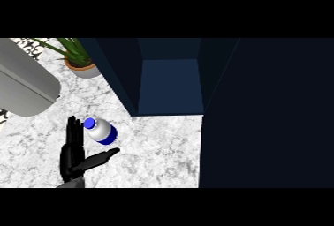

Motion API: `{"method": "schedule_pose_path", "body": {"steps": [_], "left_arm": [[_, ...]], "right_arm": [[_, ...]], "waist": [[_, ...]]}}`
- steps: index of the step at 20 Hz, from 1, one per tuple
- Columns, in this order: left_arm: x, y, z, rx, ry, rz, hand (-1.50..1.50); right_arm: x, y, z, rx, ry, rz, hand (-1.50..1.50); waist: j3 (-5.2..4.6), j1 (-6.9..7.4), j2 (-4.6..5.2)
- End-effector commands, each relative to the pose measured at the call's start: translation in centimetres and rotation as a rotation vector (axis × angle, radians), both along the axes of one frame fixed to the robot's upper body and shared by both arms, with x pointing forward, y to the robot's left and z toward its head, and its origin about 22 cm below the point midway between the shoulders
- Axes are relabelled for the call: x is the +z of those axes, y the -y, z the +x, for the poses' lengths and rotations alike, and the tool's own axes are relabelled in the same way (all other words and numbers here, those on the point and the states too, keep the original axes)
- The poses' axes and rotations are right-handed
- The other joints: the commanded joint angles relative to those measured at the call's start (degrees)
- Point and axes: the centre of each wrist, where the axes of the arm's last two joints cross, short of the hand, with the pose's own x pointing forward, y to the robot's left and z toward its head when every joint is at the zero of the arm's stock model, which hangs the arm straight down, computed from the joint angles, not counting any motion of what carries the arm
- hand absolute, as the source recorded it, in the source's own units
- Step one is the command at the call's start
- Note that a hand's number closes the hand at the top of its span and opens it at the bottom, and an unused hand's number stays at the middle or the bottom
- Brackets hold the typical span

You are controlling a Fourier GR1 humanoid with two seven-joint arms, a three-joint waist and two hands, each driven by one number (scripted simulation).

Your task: Pick up the bottled water, place it into the cabinet and close the cabinet

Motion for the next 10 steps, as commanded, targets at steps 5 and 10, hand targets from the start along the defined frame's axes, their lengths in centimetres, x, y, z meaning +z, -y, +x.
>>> {"method": "schedule_pose_path", "body": {"steps": [5, 10], "left_arm": [[-3.3, -0.8, -0.4, -0.103, 0.015, -0.128, -1.50], [-3.9, 1.2, 1.2, -0.065, 0.060, -0.165, -1.50]], "right_arm": [[2.4, -0.6, -0.7, -0.013, 0.029, 0.021, -1.50], [2.7, -0.4, -1.3, 0.011, 0.039, 0.018, -1.50]], "waist": [[-0.05, 0.08, 0.17], [-0.04, -0.32, 0.09]]}}
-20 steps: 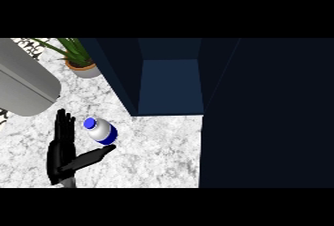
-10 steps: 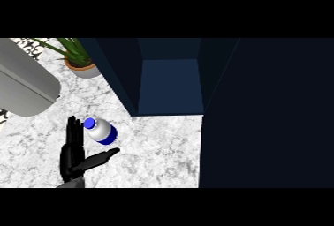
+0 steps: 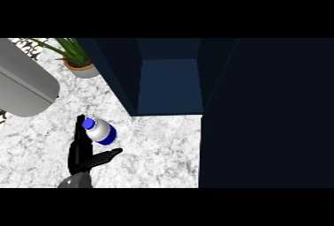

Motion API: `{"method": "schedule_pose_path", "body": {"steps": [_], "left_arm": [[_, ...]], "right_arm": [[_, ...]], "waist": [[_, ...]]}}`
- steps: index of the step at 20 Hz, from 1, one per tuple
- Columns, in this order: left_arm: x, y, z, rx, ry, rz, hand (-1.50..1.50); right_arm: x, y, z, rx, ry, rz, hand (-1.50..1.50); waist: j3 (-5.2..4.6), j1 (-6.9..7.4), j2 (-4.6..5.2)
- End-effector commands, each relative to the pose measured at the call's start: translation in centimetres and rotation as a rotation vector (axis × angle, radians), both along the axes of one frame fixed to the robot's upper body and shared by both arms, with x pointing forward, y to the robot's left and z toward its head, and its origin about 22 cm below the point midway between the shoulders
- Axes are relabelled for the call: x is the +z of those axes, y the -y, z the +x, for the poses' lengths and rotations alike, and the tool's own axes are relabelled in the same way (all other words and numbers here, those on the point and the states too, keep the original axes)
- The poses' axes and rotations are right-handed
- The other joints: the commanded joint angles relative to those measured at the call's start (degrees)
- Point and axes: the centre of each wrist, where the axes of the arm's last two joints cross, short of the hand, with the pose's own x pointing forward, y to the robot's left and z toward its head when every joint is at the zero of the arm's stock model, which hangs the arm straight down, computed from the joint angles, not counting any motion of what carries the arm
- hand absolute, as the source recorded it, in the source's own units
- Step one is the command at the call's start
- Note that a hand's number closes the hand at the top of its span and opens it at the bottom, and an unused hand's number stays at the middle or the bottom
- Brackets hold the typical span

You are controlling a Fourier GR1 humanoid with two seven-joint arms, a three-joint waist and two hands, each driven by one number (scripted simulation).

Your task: Pick up the bottled water, place it into the cabinet and close the cabinet

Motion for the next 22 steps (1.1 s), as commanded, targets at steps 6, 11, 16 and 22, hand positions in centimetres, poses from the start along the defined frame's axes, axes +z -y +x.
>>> {"method": "schedule_pose_path", "body": {"steps": [6, 11, 16, 22], "left_arm": [[-1.3, 2.3, 0.8, 0.045, 0.058, -0.087, 1.50], [-0.9, 1.5, 1.7, 0.031, 0.076, -0.162, 1.50], [-2.0, 2.2, 0.0, -0.079, 0.080, -0.154, 1.50], [-3.0, 3.9, -2.0, -0.207, 0.128, -0.145, 1.50]], "right_arm": [[2.9, 0.2, -0.9, -0.014, 0.042, 0.011, -1.50], [1.2, -0.2, -0.2, -0.003, 0.034, 0.030, -1.50], [1.9, 0.1, -0.7, -0.005, 0.039, -0.004, -1.50], [1.9, 0.3, -0.2, -0.008, 0.045, 0.005, -1.50]], "waist": [[0.02, -0.03, 0.00], [0.03, 0.22, 0.03], [0.03, 0.02, -0.03], [0.10, 0.95, -0.20]]}}
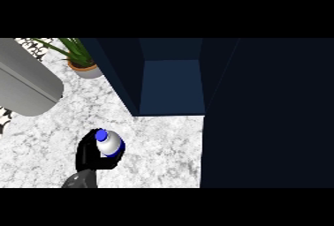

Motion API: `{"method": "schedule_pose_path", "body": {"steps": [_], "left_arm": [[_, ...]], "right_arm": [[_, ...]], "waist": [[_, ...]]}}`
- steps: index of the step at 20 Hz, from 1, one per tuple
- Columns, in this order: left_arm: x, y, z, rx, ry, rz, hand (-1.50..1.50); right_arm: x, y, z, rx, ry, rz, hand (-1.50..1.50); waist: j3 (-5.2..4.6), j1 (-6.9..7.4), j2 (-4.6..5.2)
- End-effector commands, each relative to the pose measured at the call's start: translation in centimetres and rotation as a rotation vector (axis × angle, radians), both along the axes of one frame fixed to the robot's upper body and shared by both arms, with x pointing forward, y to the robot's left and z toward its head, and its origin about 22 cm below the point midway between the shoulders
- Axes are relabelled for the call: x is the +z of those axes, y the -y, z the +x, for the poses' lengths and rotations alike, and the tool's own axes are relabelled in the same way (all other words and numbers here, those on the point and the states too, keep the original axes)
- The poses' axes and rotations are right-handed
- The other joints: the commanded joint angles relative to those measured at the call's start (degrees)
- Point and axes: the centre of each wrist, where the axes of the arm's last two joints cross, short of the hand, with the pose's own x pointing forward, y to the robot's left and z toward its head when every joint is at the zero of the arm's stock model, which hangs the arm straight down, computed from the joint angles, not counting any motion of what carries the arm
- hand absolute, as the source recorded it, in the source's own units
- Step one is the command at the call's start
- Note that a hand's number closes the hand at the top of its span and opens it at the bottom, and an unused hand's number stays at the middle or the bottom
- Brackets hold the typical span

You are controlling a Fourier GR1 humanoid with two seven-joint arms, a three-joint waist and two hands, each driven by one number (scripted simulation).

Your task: Pick up the bottled water, place it into the cabinet and close the cabinet

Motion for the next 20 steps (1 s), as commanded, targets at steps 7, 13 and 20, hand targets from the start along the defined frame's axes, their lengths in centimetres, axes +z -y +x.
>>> {"method": "schedule_pose_path", "body": {"steps": [7, 13, 20], "left_arm": [[0.8, 5.0, 1.3, -0.152, 0.041, -0.104, 1.50], [4.8, 7.5, 5.1, -0.203, 0.039, -0.114, 1.50], [8.6, 12.0, 5.1, -0.211, 0.095, 0.036, 1.50]], "right_arm": [[0.8, 0.5, 0.5, -0.003, 0.032, 0.031, -1.50], [2.9, 0.0, -0.4, 0.013, 0.028, 0.039, -1.50], [1.1, 0.4, 0.0, -0.007, 0.017, 0.060, -1.50]], "waist": [[-0.64, 0.12, 0.05], [-0.65, -0.20, -0.01], [-0.62, -0.11, 0.05]]}}
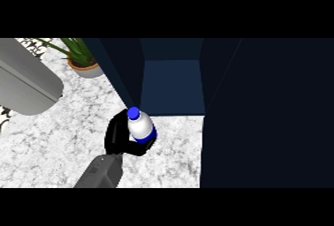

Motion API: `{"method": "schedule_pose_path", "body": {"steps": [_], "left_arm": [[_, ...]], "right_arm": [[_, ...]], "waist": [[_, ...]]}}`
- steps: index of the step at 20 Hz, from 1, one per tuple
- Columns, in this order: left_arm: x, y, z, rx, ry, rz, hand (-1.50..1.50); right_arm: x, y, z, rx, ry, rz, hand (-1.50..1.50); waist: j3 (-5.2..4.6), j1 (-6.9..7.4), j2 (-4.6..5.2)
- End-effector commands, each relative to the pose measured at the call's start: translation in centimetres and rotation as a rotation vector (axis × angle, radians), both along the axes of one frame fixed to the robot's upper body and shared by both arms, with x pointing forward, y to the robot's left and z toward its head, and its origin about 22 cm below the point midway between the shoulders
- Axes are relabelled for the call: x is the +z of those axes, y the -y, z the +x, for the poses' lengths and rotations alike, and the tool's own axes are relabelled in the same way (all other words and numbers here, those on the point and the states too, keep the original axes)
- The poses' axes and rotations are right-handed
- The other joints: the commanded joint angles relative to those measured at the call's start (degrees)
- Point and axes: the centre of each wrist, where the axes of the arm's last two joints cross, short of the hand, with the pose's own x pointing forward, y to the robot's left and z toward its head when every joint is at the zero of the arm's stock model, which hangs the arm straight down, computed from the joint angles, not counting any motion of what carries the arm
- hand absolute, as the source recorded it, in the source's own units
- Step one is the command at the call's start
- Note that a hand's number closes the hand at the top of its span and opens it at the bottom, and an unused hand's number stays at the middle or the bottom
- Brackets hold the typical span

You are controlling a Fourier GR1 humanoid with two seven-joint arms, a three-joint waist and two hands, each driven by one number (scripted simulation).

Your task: Pick up the bottled water, place it into the cabinet and close the cabinet

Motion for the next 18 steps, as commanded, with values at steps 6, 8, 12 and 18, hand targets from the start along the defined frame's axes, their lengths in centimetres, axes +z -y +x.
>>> {"method": "schedule_pose_path", "body": {"steps": [6, 8, 12, 18], "left_arm": [[7.3, 6.4, 3.7, 0.009, 0.066, 0.118, 1.50], [9.0, 7.8, 3.8, -0.002, 0.041, 0.134, 1.50], [12.0, 9.1, 7.1, 0.040, 0.047, 0.225, 1.50], [13.2, 10.3, 9.3, 0.106, -0.012, 0.288, 1.50]], "right_arm": [[0.8, 0.3, -0.2, -0.001, 0.039, 0.052, -1.50], [2.0, 0.9, -0.7, -0.002, 0.045, 0.022, -1.50], [1.2, 0.7, 0.6, -0.008, 0.056, 0.048, -1.50], [2.3, 0.8, 0.0, 0.020, 0.071, 0.046, -1.50]], "waist": [[-0.06, -0.86, 0.29], [-0.04, -0.82, 0.17], [-0.04, -0.68, 0.57], [-0.08, -2.46, 0.83]]}}
